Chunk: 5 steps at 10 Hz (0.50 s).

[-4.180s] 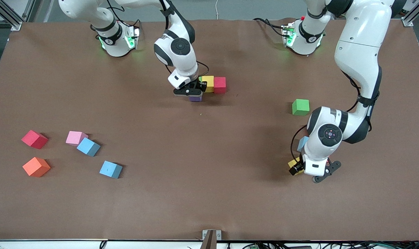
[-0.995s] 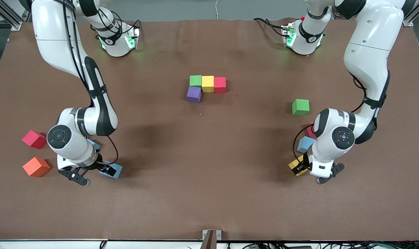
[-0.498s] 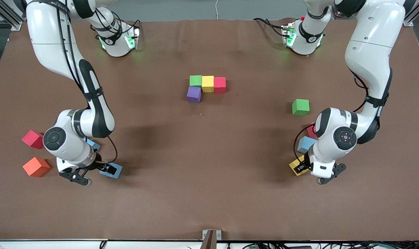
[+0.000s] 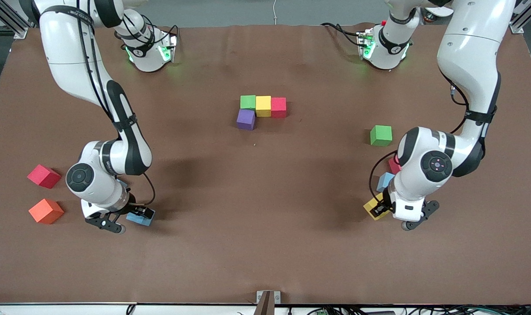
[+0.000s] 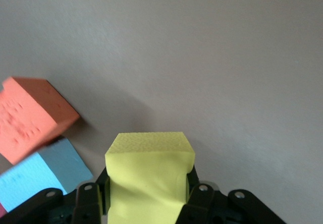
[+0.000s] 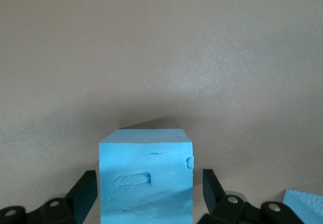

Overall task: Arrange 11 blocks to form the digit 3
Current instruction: 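Carry the blue cube with the right gripper while the left gripper carries yellow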

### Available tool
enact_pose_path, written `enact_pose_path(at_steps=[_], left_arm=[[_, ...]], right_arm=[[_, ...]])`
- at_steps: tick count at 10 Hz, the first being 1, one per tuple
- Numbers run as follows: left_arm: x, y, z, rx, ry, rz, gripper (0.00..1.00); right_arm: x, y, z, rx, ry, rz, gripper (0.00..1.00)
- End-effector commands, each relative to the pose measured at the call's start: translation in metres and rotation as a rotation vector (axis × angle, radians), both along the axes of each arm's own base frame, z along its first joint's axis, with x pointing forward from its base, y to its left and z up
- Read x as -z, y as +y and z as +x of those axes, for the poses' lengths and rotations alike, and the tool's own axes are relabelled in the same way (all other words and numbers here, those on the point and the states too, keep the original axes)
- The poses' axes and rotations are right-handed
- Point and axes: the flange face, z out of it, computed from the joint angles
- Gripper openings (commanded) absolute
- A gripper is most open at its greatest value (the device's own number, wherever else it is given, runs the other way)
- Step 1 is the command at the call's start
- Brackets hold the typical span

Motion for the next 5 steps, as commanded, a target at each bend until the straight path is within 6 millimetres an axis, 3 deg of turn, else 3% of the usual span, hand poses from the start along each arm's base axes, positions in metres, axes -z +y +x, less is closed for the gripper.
enact_pose_path(at_steps=[1,2,3,5], left_arm=[[-0.008,-0.010,-0.010,-0.011,0.042,0.028,0.19],[-0.014,-0.011,-0.013,-0.012,0.054,0.035,0.12],[-0.019,-0.013,-0.017,-0.014,0.075,0.041,0.10],[-0.027,-0.020,-0.023,-0.084,0.095,0.043,0.07]], right_arm=[[-0.006,-0.003,-0.002,-0.028,-0.008,0.022,0.21],[-0.007,0.001,-0.002,-0.034,-0.006,0.023,0.09],[-0.010,0.009,-0.003,-0.044,-0.007,0.025,0.03],[-0.043,0.047,-0.018,-0.087,0.053,0.045,0.02]])
